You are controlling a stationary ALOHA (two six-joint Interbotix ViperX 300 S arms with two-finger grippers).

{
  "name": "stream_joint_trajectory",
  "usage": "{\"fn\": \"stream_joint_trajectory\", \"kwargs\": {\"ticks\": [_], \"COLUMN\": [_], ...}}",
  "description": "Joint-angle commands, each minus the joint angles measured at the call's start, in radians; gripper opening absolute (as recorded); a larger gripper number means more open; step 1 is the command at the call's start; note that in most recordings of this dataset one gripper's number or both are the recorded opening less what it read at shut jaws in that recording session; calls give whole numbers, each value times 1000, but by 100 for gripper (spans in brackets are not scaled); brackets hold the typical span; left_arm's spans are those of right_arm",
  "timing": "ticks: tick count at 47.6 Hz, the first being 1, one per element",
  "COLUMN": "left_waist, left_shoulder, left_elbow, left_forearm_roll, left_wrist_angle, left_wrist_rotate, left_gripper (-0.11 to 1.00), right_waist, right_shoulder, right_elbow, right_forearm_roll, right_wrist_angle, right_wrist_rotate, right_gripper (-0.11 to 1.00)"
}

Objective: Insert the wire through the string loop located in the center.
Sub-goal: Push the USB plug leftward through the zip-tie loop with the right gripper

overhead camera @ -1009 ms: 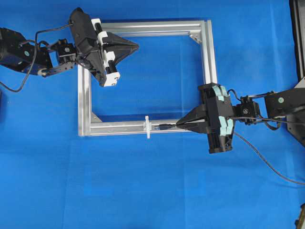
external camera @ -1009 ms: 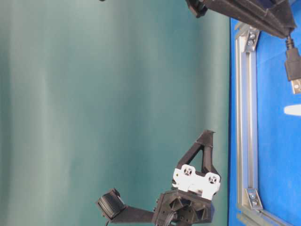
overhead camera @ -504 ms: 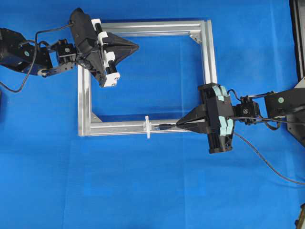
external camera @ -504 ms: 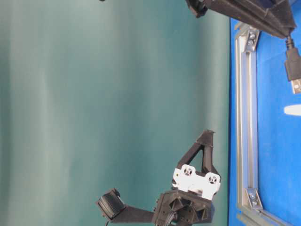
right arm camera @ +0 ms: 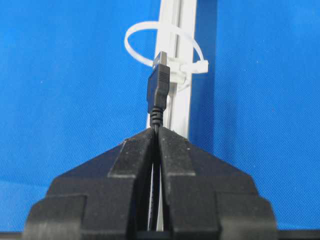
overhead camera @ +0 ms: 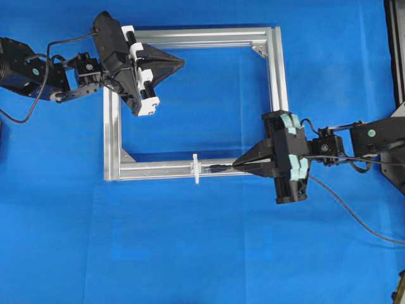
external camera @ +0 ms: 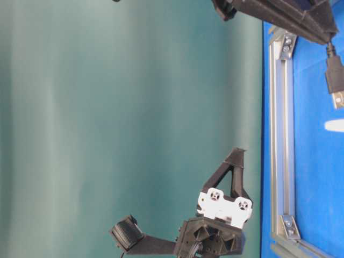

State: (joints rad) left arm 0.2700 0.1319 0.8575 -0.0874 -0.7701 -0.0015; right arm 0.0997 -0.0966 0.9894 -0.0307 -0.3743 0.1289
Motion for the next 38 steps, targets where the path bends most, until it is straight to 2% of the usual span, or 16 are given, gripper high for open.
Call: {"fn": "stream_joint_trajectory", "kwargs": {"ticks": [1, 27, 38], "left_waist": [-3, -2, -2], "left_shoulder": [-28, -29, -31], "left_elbow": [-8, -3, 2], "left_forearm_roll": [3, 3, 3], "left_wrist_angle": [-5, -3, -3], "left_wrist_rotate": [0, 0, 0], "left_gripper": [0, 0, 0], "right_waist": [0, 0, 0], "right_shoulder": [5, 153, 164], "right_elbow": [-34, -195, -210], "right_forearm_roll": [0, 0, 2], "right_wrist_angle": [-11, -11, -11], "right_wrist_rotate": [0, 0, 0], "right_gripper": [-2, -2, -2]}}
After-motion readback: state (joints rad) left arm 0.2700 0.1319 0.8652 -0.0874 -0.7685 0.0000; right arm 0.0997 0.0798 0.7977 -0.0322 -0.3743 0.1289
